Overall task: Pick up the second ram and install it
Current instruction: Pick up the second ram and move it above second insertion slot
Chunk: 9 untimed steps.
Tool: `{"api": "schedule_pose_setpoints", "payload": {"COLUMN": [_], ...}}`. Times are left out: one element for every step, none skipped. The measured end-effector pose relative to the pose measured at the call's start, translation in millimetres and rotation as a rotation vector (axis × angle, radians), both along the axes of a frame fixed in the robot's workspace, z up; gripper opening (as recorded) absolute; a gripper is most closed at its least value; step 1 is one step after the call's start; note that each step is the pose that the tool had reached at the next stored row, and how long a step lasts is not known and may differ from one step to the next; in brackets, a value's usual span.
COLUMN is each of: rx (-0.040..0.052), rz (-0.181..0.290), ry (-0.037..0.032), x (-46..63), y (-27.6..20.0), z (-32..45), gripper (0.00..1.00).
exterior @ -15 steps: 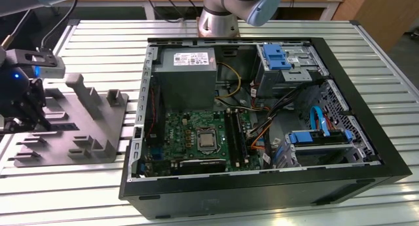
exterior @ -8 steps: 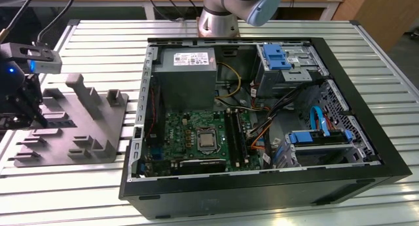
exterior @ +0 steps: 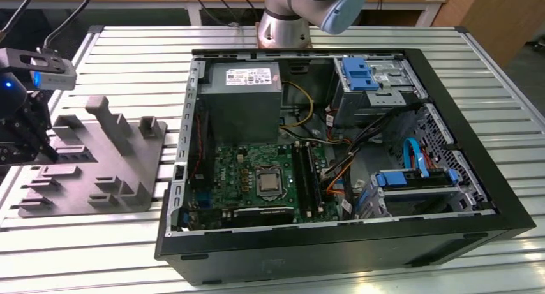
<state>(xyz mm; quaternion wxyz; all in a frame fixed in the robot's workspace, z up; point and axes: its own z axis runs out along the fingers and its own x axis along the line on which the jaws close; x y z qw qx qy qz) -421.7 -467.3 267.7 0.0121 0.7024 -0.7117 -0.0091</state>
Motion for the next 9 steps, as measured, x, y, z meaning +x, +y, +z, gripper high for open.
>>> {"api": "schedule_pose_setpoints", "payload": {"rx": [0.0000, 0.0000, 0.0001, 0.0000, 0.0000, 0.0000, 0.0000, 0.0000, 0.0000], "rz": [0.000, 0.000, 0.000, 0.000, 0.000, 0.000, 0.000, 0.000, 0.000], "ry": [0.0000, 0.0000, 0.0000, 0.0000, 0.0000, 0.0001, 0.0001, 0.0000, 0.0000], "x": [0.0, 0.0, 0.0, 0.0, 0.0, 0.0, 0.0, 0.0, 0.0], "y": [0.0, 0.0, 0.0, 0.0, 0.0, 0.0, 0.0, 0.0, 0.0], "z": [1.2, 2.3, 3.3, 4.4, 5.4, 6.4, 7.2, 8.1, 9.2], "gripper": [0.14, 0.14, 0.14, 0.14, 0.14, 0.14, 0.14, 0.14, 0.14]}}
